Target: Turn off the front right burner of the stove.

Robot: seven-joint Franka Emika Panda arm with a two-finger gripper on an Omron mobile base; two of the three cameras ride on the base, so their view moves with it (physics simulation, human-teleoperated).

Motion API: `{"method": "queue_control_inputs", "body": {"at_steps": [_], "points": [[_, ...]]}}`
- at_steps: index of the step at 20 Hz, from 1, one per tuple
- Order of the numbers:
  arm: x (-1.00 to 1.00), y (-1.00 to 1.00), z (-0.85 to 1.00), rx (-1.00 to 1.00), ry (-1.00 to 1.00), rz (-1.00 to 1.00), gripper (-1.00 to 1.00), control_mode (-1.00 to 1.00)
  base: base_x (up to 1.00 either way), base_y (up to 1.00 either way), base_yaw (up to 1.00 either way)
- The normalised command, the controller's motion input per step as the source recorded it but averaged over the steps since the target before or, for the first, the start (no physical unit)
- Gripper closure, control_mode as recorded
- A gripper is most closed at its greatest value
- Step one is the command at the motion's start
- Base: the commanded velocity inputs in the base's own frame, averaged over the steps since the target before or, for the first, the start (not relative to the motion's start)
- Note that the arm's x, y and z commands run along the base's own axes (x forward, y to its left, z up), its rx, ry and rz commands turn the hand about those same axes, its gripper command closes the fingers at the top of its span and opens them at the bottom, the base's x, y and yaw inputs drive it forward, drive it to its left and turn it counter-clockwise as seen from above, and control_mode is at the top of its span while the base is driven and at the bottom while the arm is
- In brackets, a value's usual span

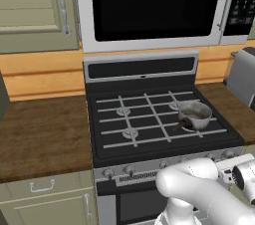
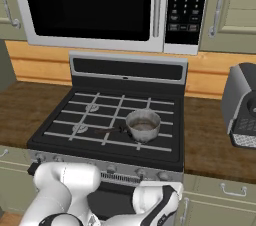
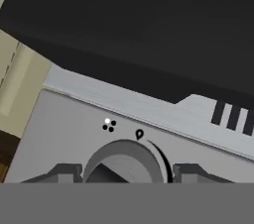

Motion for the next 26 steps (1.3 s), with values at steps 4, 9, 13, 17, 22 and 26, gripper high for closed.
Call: {"method": "queue_control_inputs", "body": {"at_steps": [4, 9, 13, 17, 22, 26], "points": [[0.0, -0.41, 0.0, 0.16, -0.01, 0.0, 1.0, -1.0, 0.0, 0.0, 0.0], [0.0, -0.37, 0.0, 0.22, 0.0, 0.0, 1.0, -1.0, 0.0, 0.0, 0.0], [0.0, -0.23, 0.0, 0.28, 0.01, 0.0, 1.0, -1.0, 0.0, 0.0, 0.0], [0.0, -0.19, -0.01, 0.29, 0.04, 0.0, 1.0, -1.0, 0.0, 0.0, 0.0], [-0.07, -0.2, -0.03, 0.3, 0.04, 0.0, 1.0, -1.0, 0.0, 0.0, 0.0], [-0.12, -0.16, -0.05, 0.31, 0.06, 0.0, 1.0, -1.0, 0.0, 0.0, 0.0]]}}
